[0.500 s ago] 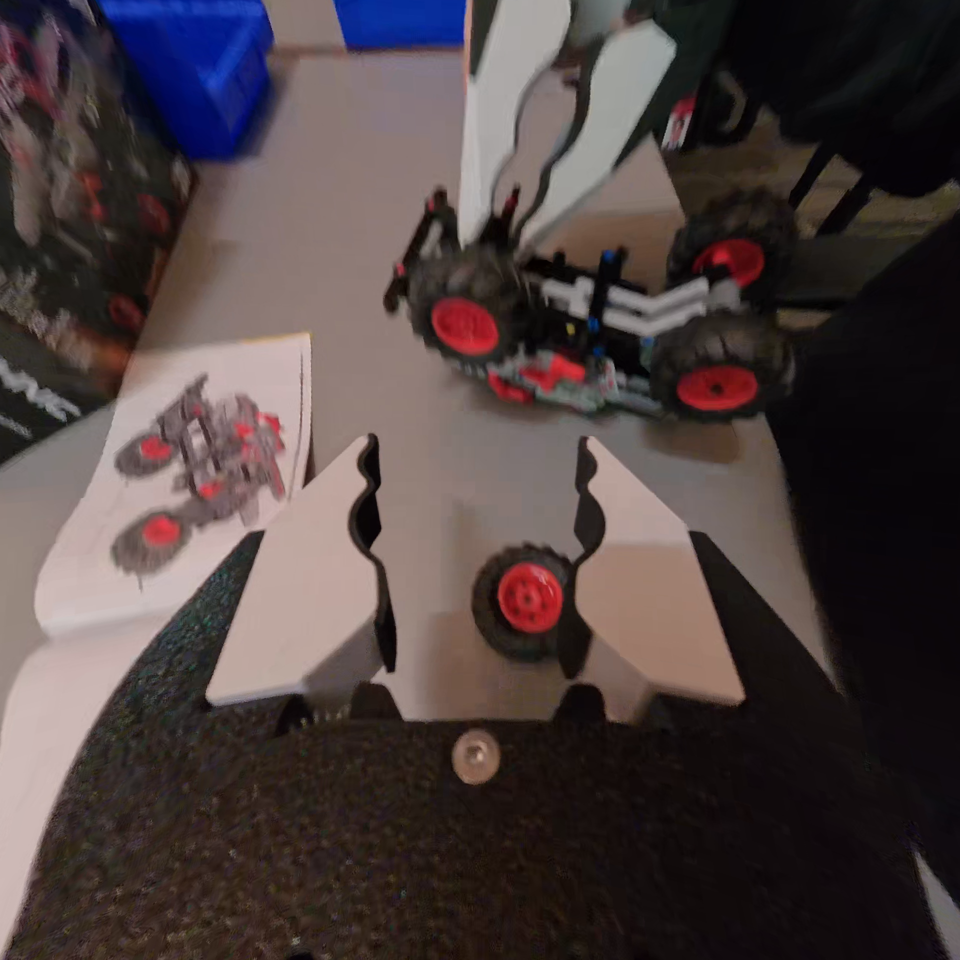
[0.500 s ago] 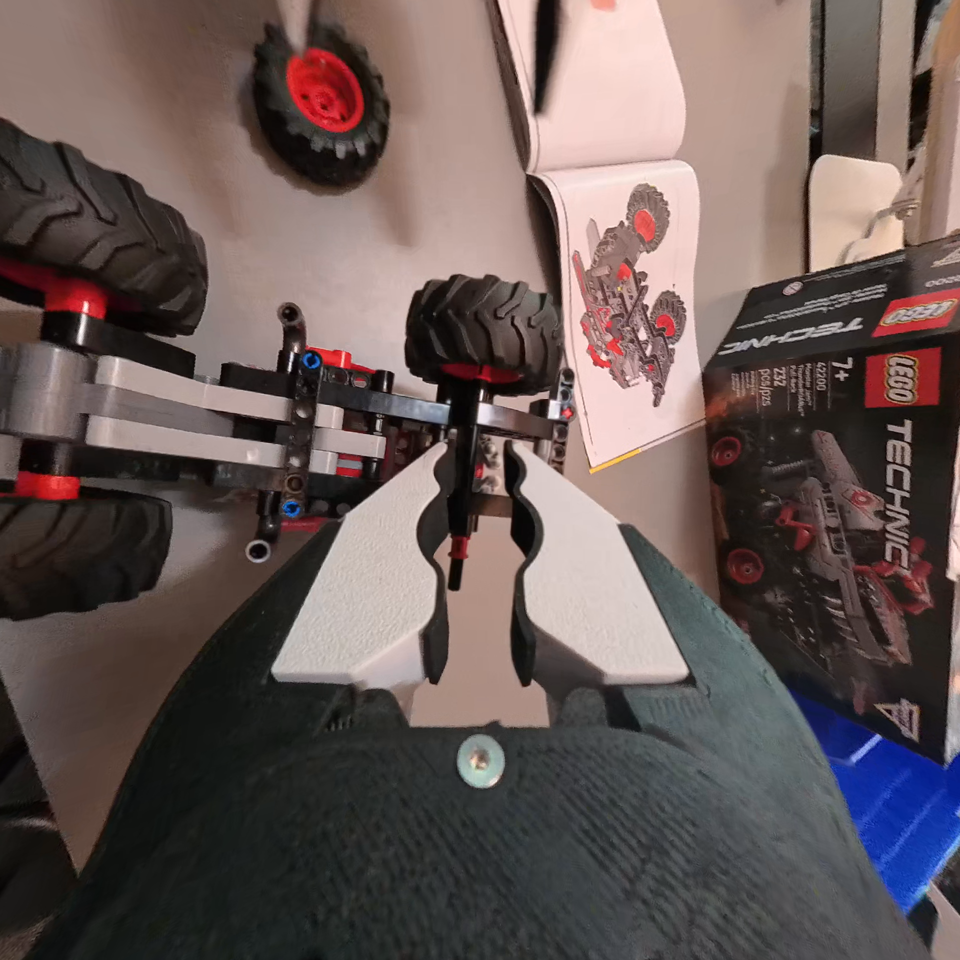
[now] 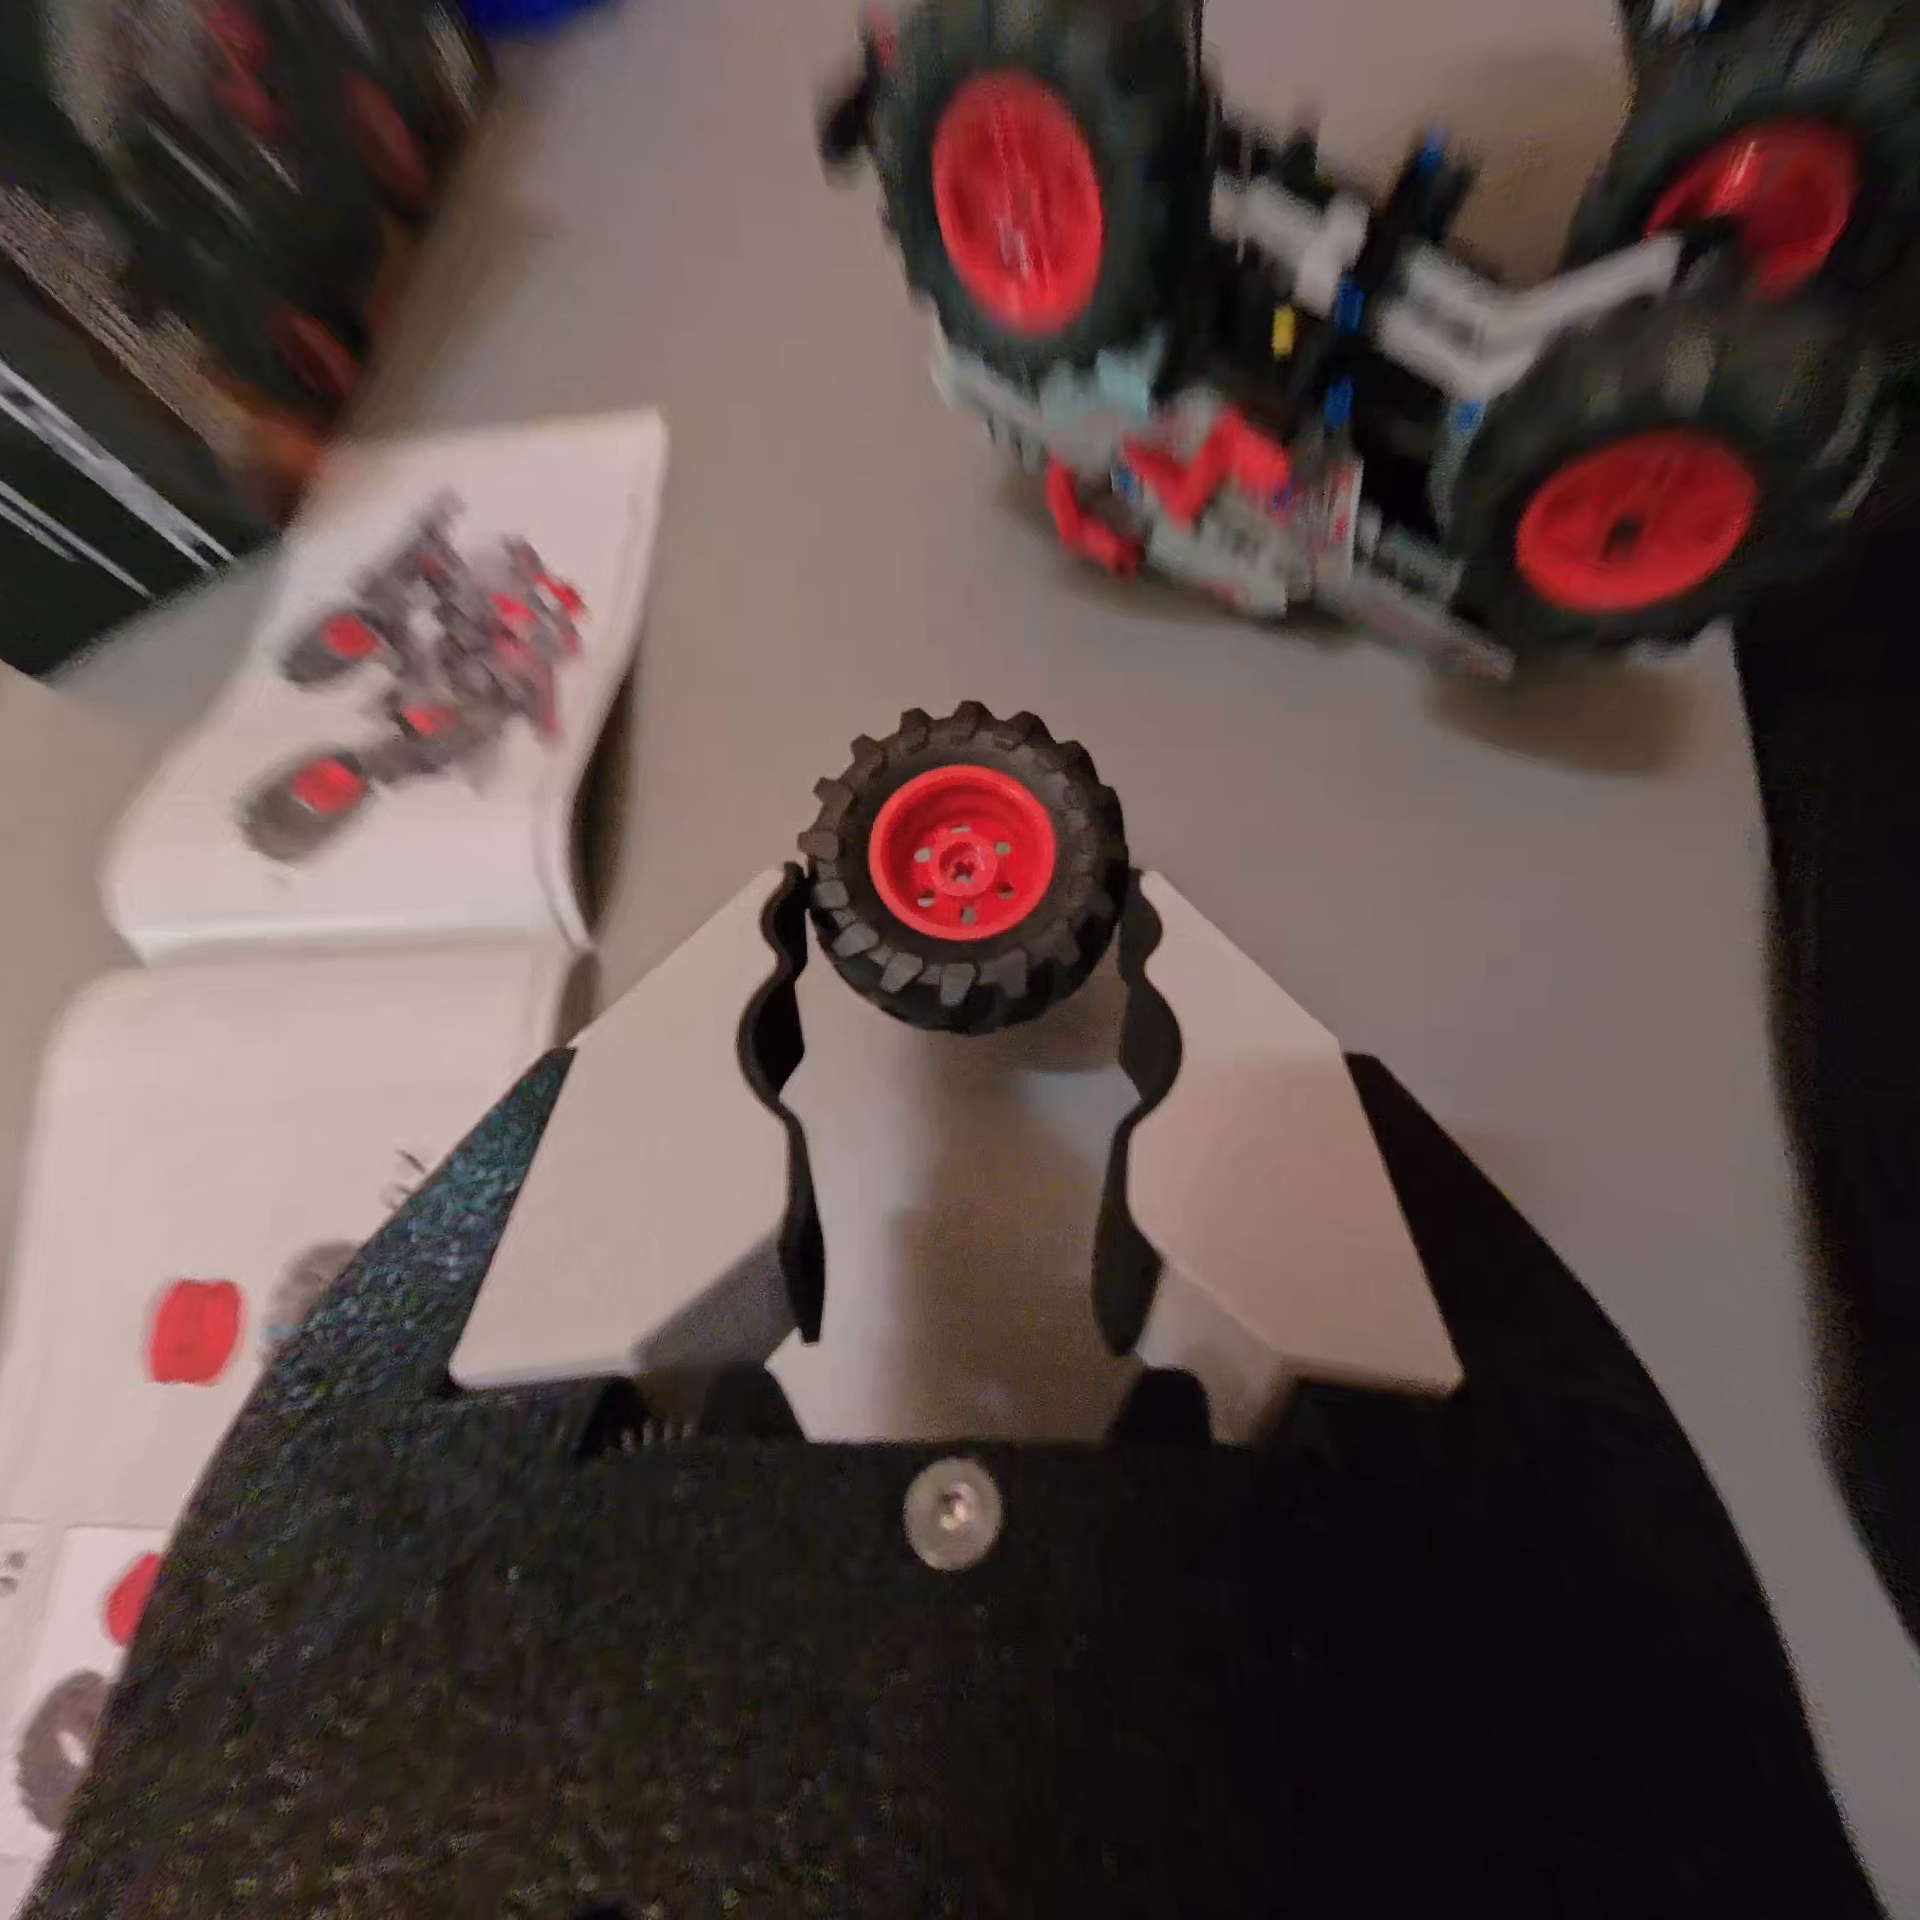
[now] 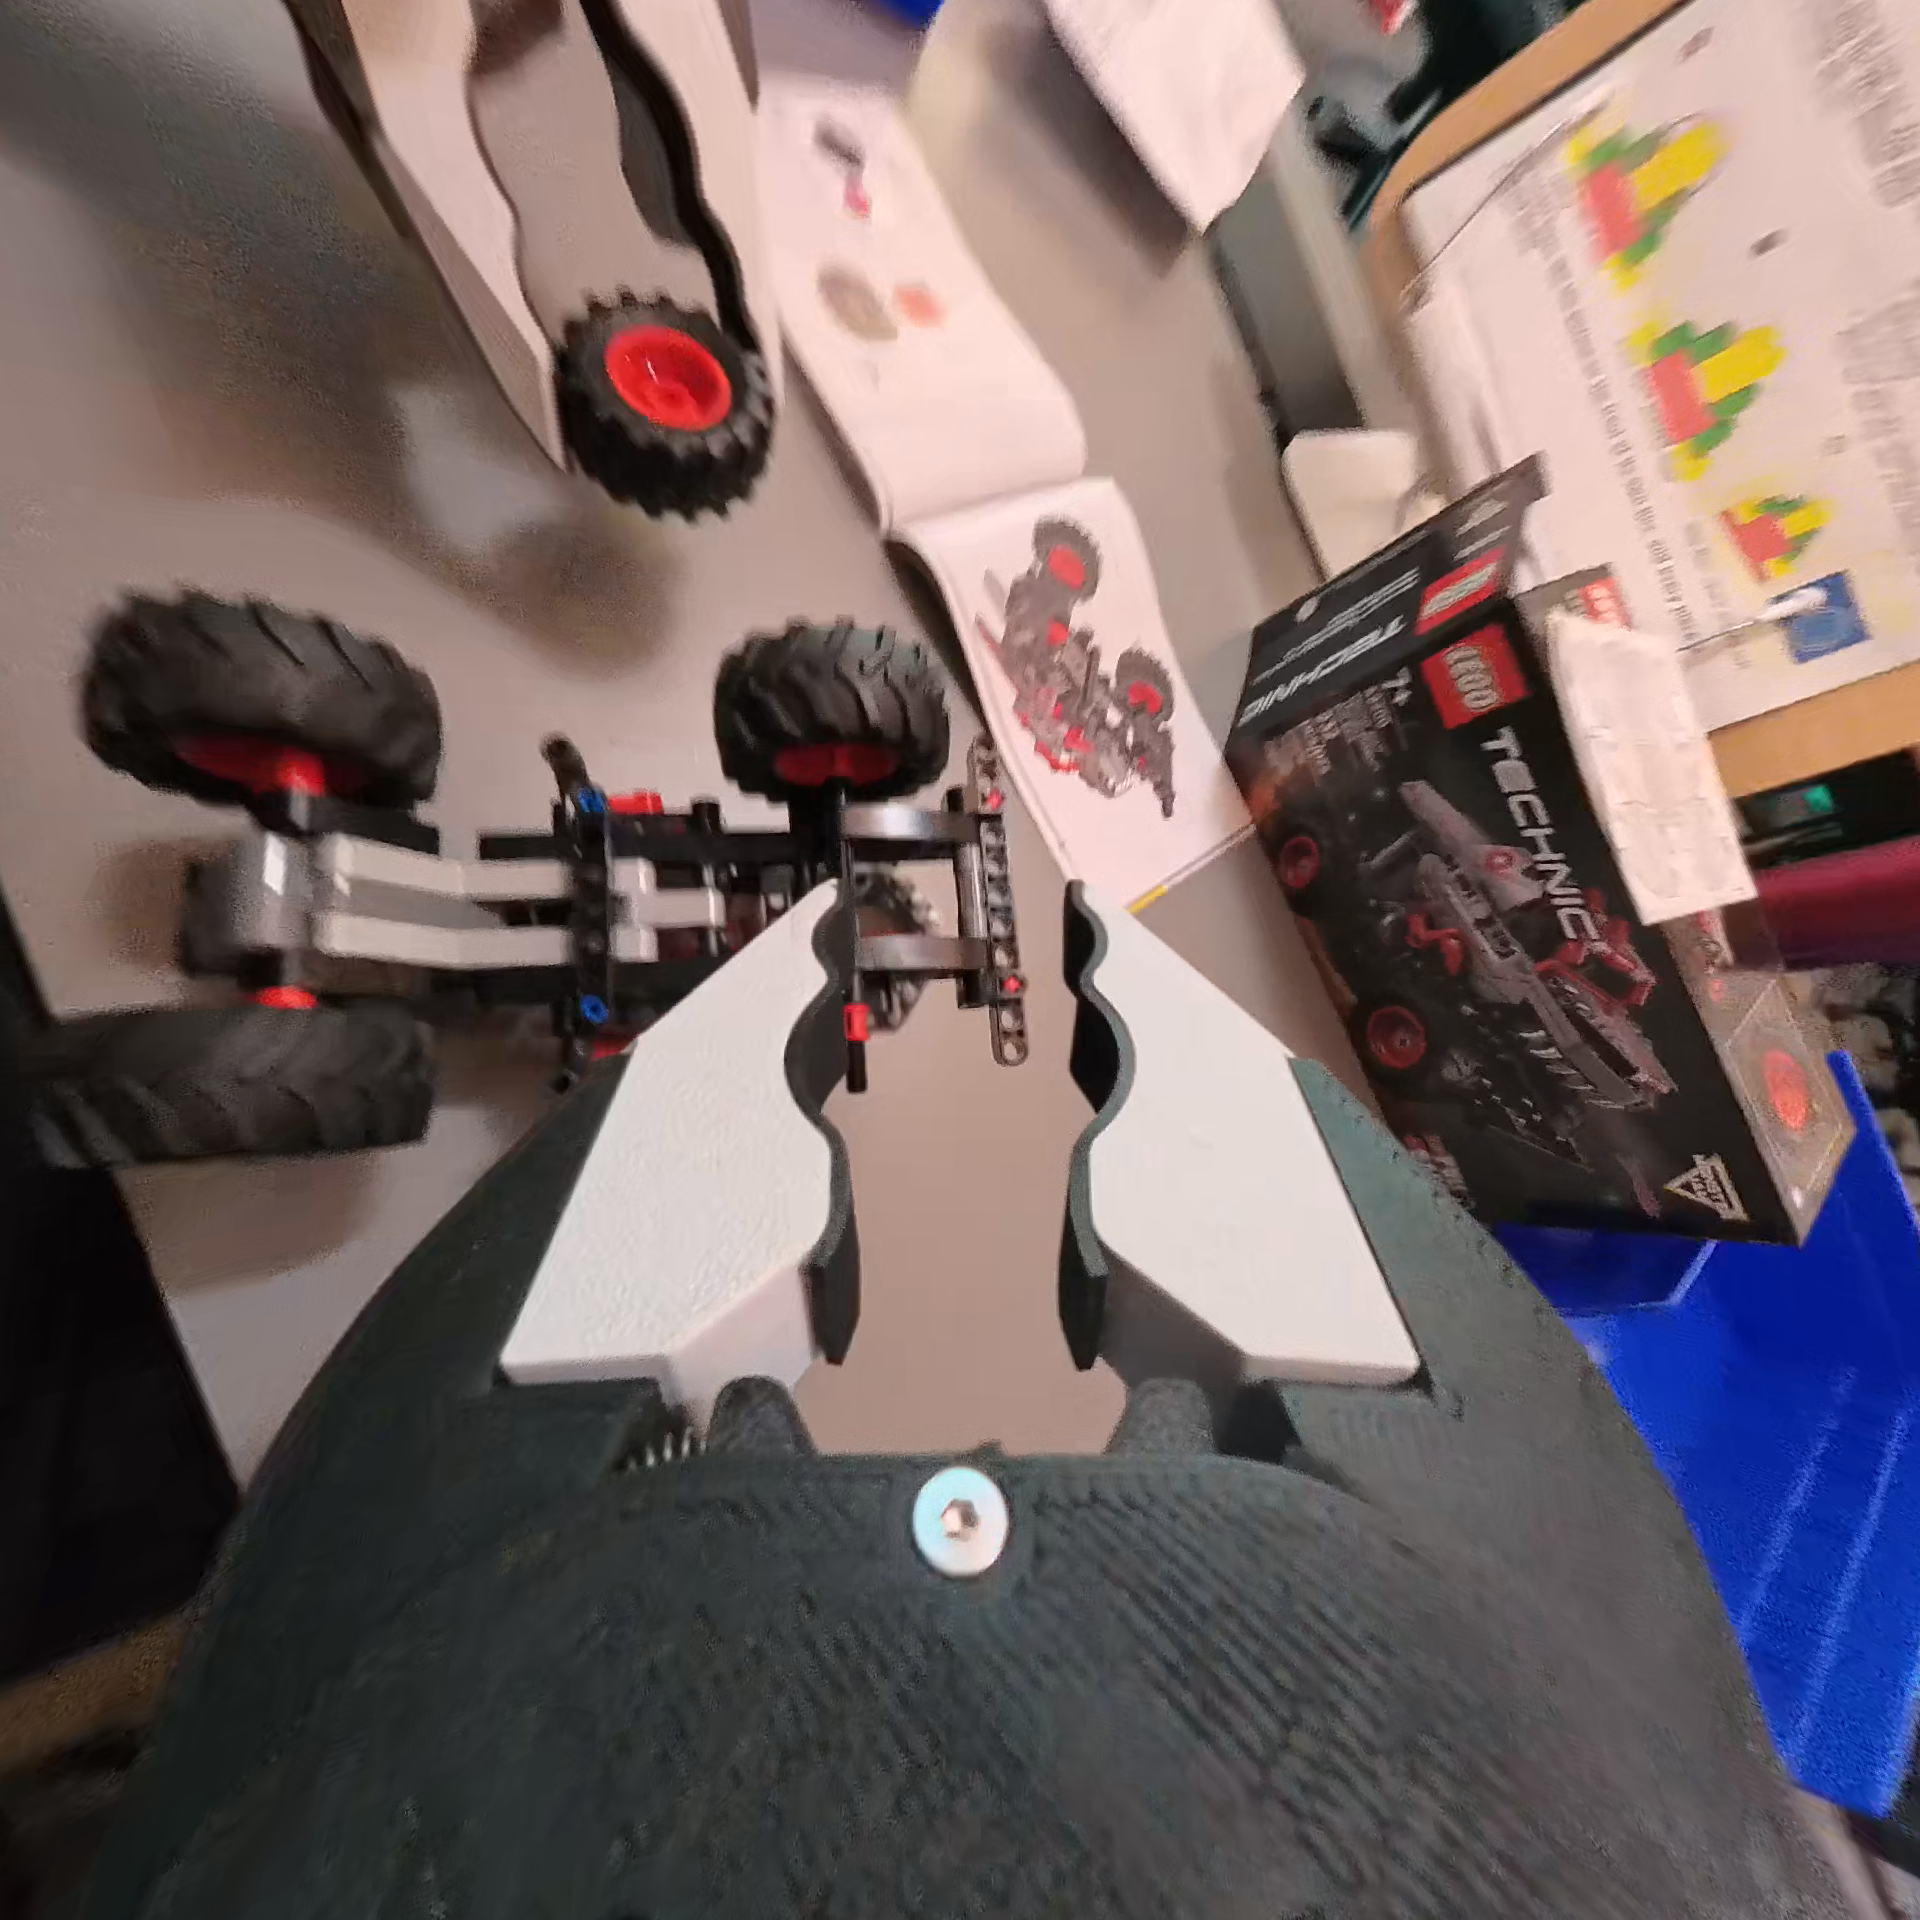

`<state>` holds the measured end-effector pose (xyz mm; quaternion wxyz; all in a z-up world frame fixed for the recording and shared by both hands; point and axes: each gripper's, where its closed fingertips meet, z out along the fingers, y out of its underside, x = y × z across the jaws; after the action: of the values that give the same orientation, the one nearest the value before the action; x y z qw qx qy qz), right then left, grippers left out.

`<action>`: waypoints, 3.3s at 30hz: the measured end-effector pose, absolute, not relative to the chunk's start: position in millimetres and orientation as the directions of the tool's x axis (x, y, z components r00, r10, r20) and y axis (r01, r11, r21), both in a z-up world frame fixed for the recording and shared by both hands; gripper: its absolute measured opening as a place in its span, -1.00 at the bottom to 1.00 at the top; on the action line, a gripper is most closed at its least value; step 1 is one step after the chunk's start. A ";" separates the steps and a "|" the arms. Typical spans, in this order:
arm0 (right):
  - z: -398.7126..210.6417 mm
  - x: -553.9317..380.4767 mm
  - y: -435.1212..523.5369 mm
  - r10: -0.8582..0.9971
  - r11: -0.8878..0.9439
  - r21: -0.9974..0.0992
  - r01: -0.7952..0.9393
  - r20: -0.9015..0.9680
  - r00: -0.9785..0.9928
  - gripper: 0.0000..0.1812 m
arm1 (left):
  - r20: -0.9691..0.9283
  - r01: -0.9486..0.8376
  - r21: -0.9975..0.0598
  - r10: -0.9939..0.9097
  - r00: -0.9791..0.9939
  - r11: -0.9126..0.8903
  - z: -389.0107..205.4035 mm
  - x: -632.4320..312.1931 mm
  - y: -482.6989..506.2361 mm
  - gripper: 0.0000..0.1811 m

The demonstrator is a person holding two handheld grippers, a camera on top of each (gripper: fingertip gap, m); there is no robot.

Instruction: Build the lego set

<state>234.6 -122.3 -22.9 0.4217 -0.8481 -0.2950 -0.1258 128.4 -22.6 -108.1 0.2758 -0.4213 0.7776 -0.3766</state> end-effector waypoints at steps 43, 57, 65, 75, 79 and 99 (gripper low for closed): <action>58.3 191.8 -201.1 0.796 -0.008 -0.807 -0.591 -0.363 0.485 -0.66 | -0.529 0.424 -0.849 -0.508 -0.680 0.316 51.7 217.2 -194.7 -0.38; -16.5 231.4 -175.2 0.121 -0.255 -0.949 -0.186 -0.223 0.967 -0.67 | -0.754 -0.039 -0.496 -0.452 -0.477 0.867 -24.7 255.2 -151.4 -0.41; 32.9 233.2 -198.2 0.457 -0.016 -0.858 -0.514 -0.463 0.759 -0.28 | -0.626 0.205 -0.745 -0.560 -0.543 0.635 4.0 234.0 -179.1 -0.43; 36.4 206.2 -194.0 0.628 -0.079 -0.846 -0.527 -0.453 0.633 -0.34 | -0.575 0.357 -0.813 -0.536 -0.619 0.460 15.8 217.4 -207.5 -0.43; 24.2 204.8 -187.7 0.593 -0.156 -0.858 -0.489 -0.477 0.648 -0.34 | -0.584 0.340 -0.798 -0.497 -0.642 0.498 5.4 218.0 -205.2 -0.43; -0.3 221.9 -174.5 0.376 -0.232 -0.885 -0.403 -0.464 0.802 -0.34 | -0.715 0.242 -0.630 -0.431 -0.550 0.738 -16.6 238.3 -186.0 -0.46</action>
<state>221.9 -174.5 -0.3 0.6195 -0.7193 0.0094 0.3142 238.3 -186.0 -16.6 0.4705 -0.0585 0.8047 -0.3574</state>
